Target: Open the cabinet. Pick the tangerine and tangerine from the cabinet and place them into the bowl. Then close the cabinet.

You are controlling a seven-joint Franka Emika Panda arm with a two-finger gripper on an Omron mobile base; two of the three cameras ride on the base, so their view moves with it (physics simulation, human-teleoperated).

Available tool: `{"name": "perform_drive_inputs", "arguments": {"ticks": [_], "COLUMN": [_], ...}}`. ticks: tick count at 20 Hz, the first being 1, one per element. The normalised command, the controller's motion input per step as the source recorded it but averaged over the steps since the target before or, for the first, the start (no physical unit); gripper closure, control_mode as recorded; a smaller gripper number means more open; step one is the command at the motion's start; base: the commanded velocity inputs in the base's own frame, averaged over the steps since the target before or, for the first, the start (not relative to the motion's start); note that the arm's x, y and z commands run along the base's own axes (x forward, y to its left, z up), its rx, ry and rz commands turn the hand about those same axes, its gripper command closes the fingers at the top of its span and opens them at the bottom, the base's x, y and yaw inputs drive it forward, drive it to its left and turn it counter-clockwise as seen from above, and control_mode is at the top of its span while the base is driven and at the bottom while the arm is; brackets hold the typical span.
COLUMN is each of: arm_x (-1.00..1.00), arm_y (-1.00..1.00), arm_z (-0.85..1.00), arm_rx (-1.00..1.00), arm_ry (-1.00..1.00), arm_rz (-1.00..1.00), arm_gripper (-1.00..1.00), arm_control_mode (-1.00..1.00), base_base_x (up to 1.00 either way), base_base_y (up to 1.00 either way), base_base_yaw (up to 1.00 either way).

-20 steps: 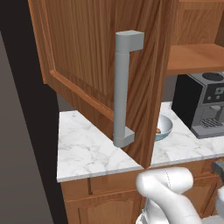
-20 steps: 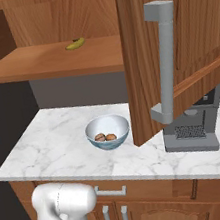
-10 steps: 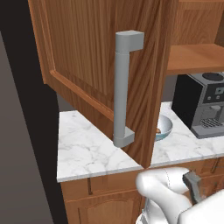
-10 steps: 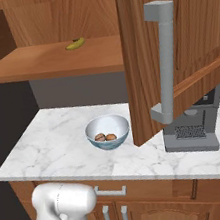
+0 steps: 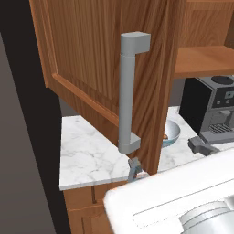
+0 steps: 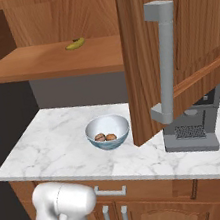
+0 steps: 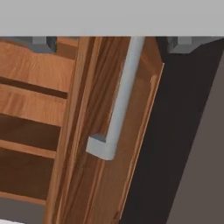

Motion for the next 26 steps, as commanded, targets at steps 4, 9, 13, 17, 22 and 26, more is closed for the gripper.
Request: {"name": "perform_drive_inputs", "arguments": {"ticks": [4, 9, 13, 17, 22, 26], "arm_x": [0.54, 0.47, 0.0, 0.02, 0.21, 0.25], "arm_y": [0.11, 0.0, 0.0, 0.0, 0.13, 0.34], "arm_z": [-0.14, -0.3, -0.01, 0.0, 0.0, 0.0], "arm_rx": [-0.01, 0.0, 0.0, 0.0, 0.0, 0.0], "arm_ry": [-0.04, -0.04, 0.0, 0.0, 0.0, -0.02], "arm_rz": [-0.23, -0.05, 0.0, 0.0, -0.01, -0.07], "arm_gripper": [-1.0, -1.0, -1.0, -1.0, -1.0, -1.0], "arm_control_mode": [-1.0, -1.0, -1.0, -1.0, -1.0, -1.0], "base_base_x": [0.0, 0.0, 0.0, 0.0, 0.0, 0.0], "base_base_y": [0.0, 0.0, 0.0, 0.0, 0.0, 0.0], "base_base_yaw": [0.0, 0.0, 0.0, 0.0, 0.0, 0.0]}}
